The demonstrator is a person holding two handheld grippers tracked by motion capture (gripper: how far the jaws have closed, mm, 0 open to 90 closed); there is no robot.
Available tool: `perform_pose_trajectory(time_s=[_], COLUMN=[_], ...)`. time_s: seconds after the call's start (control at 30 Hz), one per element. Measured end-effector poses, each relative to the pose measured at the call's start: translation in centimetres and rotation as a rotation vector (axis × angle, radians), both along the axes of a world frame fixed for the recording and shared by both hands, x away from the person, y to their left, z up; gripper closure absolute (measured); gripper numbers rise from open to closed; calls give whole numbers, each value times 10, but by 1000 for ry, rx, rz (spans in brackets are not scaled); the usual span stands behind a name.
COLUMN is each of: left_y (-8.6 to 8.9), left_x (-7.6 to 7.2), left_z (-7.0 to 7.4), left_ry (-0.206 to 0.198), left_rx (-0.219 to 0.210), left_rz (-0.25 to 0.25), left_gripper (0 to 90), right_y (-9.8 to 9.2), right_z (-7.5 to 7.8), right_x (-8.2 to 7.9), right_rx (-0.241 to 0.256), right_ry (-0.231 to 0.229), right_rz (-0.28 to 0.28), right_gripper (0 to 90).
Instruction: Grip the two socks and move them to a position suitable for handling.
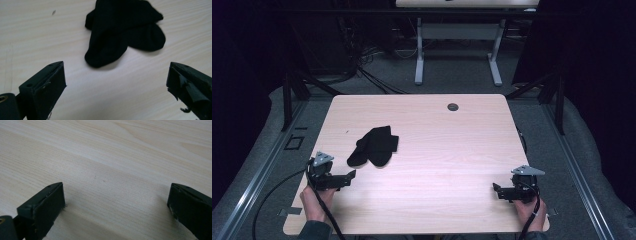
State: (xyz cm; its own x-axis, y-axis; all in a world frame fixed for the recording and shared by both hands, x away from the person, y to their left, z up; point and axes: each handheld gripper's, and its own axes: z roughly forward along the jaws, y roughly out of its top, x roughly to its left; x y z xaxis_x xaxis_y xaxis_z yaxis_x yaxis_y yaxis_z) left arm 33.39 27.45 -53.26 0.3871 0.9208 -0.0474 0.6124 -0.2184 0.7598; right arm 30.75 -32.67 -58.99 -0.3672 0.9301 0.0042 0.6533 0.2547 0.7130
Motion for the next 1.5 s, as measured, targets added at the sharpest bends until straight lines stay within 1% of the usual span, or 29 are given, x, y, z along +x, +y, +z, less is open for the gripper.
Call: perform_pose_trajectory(time_s=[0.13, 0.17, 0.23, 0.27, 0.3, 0.37, 0.4, 0.43, 0.47, 0.57, 0.6, 0.63, 0.67, 0.7, 0.8, 0.87, 0.9, 0.97, 1.0, 1.03, 1.07, 1.13, 1.2, 1.27, 1.3, 1.37, 1.5], left_y=[-12, -15, -20, -23, -26, -30, -33, -35, -37, -43, -45, -47, -48, -48, -49, -49, -49, -50, -49, -49, -49, -49, -50, -49, -49, -50, -50], left_x=[17, 22, 31, 36, 41, 52, 57, 62, 67, 80, 84, 87, 90, 92, 97, 101, 103, 106, 108, 109, 110, 111, 111, 109, 108, 107, 103], left_z=[15, 17, 18, 19, 19, 19, 19, 19, 18, 16, 14, 12, 10, 8, 2, -1, -3, -7, -9, -11, -12, -14, -15, -13, -12, -11, -7], left_ry=[-14, -14, -11, -10, 2, 16, 11, 22, 33, 56, 70, 86, 89, 94, 112, 126, 138, 157, 166, 172, 174, 185, 183, 162, 157, 147, 128], left_rx=[6, 9, -1, 7, 13, 9, 18, 31, 25, 66, 83, 85, 96, 111, 132, 141, 142, 148, 144, 148, 151, 144, 142, 144, 136, 139, 132], left_rz=[-40, -43, -54, -59, -61, -67, -59, -56, -58, -47, -41, -34, -24, -11, 15, 32, 30, 43, 43, 47, 50, 50, 52, 50, 46, 39, 35], left_gripper=[28, 33, 52, 65, 92, 132, 152, 165, 182, 250, 287, 301, 314, 334, 384, 418, 429, 461, 494, 516, 564, 631, 707, 788, 815, 835, 844], right_y=[0, 0, 0, 0, 0, 0, 0, 0, 0, 0, 0, 0, 0, 0, 0, 0, 0, 0, 0, 0, 0, 0, 0, 0, 0, 0, 0], right_z=[0, 0, 0, 0, 0, 0, 0, 0, 0, 0, 0, 0, 0, 0, 0, 0, 0, 0, 0, 0, 0, 0, 0, 0, 0, 0, 0], right_x=[0, 0, 0, 0, 0, 0, 0, 0, 0, 0, 0, 0, 0, 0, 0, 0, 0, 0, 0, 0, 0, 0, 0, 0, 0, 0, 0], right_rx=[0, 0, 4, -1, 0, 3, 0, 3, 3, 3, 5, 3, 6, 2, 5, 7, 3, 9, 3, 8, 7, 3, 5, 3, 5, 4, 8], right_ry=[0, 0, 0, 0, 0, -2, 0, -2, -2, -2, -2, -2, -3, -2, -3, -2, -2, -3, -2, -3, -2, -2, -2, -2, -2, -3, -3], right_rz=[0, 0, 2, 0, 0, -2, 0, -2, -2, -2, -1, -2, 0, -2, -1, 0, -1, 0, -1, 1, 0, -1, -1, -2, -1, -1, 1], right_gripper=[8, 8, 8, 8, 9, 8, 8, 8, 9, 8, 8, 8, 9, 9, 8, 8, 8, 8, 8, 8, 8, 9, 8, 8, 8, 9, 9])
